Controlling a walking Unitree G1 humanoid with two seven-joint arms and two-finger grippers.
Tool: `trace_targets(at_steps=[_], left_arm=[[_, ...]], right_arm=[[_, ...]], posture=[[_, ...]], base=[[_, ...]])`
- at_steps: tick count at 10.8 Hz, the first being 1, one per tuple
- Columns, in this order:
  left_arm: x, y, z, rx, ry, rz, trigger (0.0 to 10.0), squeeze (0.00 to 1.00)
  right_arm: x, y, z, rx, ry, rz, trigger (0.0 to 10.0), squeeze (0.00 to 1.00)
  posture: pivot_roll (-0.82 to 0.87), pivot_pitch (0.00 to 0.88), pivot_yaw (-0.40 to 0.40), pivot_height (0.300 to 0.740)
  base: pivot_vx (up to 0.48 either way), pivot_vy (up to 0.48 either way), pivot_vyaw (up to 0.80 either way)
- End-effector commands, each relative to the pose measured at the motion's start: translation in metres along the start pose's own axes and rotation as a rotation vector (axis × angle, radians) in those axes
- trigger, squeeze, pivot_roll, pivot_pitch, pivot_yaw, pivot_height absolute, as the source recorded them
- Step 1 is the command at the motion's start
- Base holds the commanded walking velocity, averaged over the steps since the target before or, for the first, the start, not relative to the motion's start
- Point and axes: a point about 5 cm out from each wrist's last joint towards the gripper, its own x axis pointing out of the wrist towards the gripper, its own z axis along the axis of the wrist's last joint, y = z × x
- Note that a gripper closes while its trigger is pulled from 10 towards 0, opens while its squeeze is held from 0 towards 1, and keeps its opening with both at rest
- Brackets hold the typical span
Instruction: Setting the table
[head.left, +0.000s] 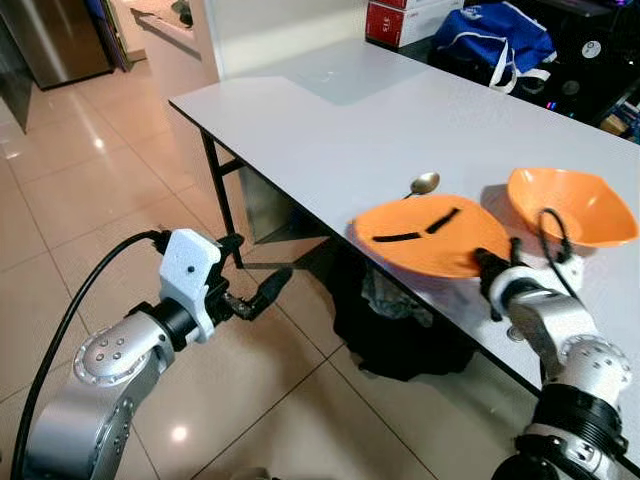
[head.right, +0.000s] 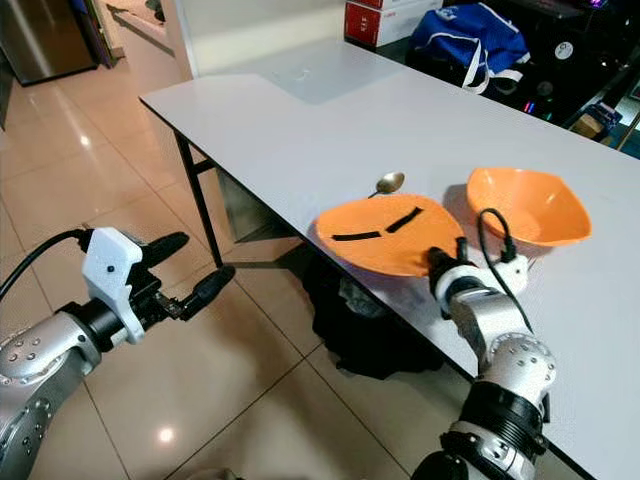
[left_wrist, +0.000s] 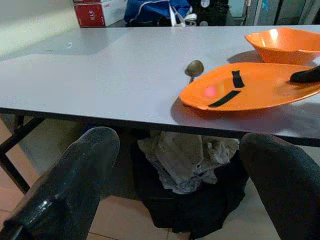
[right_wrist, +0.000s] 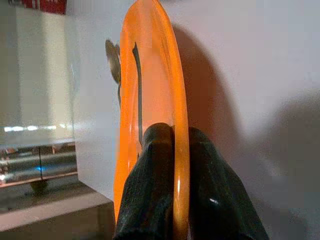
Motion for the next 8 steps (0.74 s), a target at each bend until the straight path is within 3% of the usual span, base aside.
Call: trace_targets(at_steps=[1,5,8], left_arm=[[-0.001,-0.003,0.004,0.011,-0.012,-0.021,10.0,0.0],[-0.001,-0.002,0.006,0.015,-0.021,-0.029,10.0,0.0],[-0.001,-0.009,0.002,-0.012,0.007,-0.097,10.0,0.0]], right_arm=[[-0.001,0.004,0.005,0.02,-0.009,0.009,10.0,0.0],[-0.007,-0.003,0.027,0.082,-0.083,-0.004,10.0,0.0],[-0.002,-0.009,0.027,0.015,-0.131,-0.063,10.0,0.0]], posture=[[0.09,0.002,-0.003,0.74],[0.09,0.004,0.001,0.74],[0.09,0.004,0.003,0.74]], base=[[0.0,0.0,0.0],[0.0,0.0,0.0],[0.0,0.0,0.0]])
